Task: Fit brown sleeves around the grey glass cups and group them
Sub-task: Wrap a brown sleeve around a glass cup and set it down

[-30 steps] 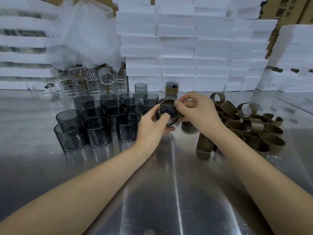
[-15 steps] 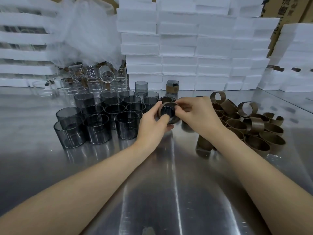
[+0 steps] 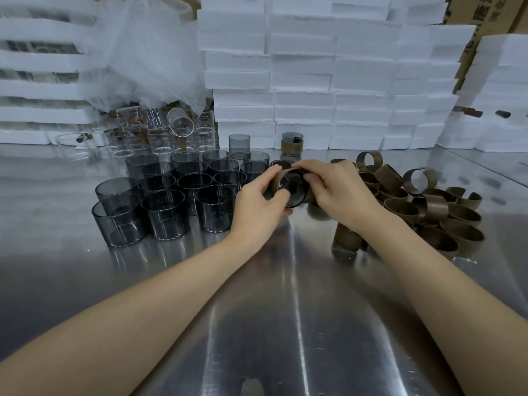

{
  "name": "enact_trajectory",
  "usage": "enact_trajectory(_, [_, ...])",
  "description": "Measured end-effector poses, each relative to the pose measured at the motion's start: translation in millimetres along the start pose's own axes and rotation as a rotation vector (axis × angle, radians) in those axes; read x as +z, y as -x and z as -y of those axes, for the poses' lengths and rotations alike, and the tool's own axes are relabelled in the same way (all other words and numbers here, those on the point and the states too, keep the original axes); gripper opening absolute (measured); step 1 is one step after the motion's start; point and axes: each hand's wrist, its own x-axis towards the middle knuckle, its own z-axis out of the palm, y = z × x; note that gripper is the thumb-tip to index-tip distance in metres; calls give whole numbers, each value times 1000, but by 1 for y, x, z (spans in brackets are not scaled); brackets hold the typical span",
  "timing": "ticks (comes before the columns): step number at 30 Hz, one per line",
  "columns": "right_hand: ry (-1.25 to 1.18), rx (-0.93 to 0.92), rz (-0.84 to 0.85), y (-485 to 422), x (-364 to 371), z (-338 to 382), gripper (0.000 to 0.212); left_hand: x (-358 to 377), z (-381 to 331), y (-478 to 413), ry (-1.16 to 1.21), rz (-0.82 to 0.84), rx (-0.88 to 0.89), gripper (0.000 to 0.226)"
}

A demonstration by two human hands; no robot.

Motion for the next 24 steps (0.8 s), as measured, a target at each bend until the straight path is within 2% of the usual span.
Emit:
enact_trajectory(7, [113,-110,24,0,-1,-3,37,1,-2,1,47,-19,15,45])
enact_trajectory(11, [93,-108,-53,0,0,-4,29,0,-5,2,83,1,9,42])
enact_trajectory(13, [-46,26,-134,0,1,0,18,-5,-8,2,134,13,-19,39])
enact_trajectory(15, [-236,212,-188,-3,1,3,16,-8,-9,2,197,52,-35,34])
enact_trajectory(19, [-612,541,43,-8,3,4,33,-7,-7,4,296,156,-6,24])
enact_trajectory(20, [-733,622,46,-9,3,5,38,-6,-7,4,321,174,-18,25])
enact_trajectory(22, [-911,714,-34,-9,4,7,47,-3,-6,4,376,202,-69,45])
enact_trajectory(24, [-1103,728,-101,-7,12,12,54,0,-7,3,398,215,-133,58])
